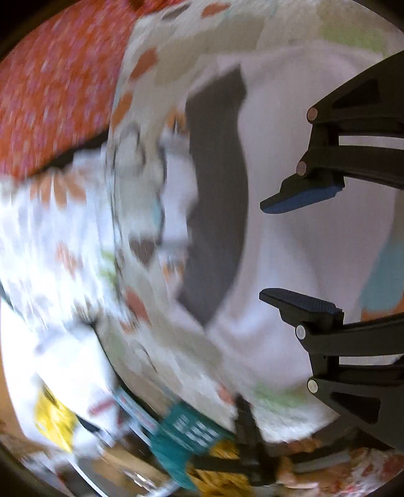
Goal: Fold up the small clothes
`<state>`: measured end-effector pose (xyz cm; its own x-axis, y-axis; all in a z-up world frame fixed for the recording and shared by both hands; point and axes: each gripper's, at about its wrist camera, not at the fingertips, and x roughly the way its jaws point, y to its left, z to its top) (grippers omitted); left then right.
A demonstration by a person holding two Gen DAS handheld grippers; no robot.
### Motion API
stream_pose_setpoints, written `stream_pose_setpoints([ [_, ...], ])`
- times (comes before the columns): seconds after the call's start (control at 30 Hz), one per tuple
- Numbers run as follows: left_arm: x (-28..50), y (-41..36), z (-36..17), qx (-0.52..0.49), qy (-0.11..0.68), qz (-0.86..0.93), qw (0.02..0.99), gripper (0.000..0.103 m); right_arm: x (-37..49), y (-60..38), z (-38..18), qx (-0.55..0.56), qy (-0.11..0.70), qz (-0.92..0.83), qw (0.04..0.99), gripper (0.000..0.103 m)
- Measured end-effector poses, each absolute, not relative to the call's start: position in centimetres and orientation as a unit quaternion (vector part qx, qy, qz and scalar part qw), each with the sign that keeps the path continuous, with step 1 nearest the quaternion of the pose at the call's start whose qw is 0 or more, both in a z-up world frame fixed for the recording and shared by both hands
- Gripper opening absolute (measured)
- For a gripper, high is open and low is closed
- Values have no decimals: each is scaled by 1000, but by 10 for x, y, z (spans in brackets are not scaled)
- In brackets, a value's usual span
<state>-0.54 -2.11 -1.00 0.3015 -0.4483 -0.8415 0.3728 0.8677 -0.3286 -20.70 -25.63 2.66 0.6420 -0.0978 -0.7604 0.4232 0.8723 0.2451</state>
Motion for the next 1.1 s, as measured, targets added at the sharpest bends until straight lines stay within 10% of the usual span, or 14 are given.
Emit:
stream_pose_setpoints([
  [0.73,26,36,8,-154,536,-245,793,63,-37,-172,-43,81,503,-285,812,68],
  [0.87,24,31,7,-148,538,-244,793,63,-34,-164,-40,49,500,-298,811,28],
  [1.1,7,9,6,-118,542,-251,793,63,-92,-219,7,187,447,-239,842,18],
])
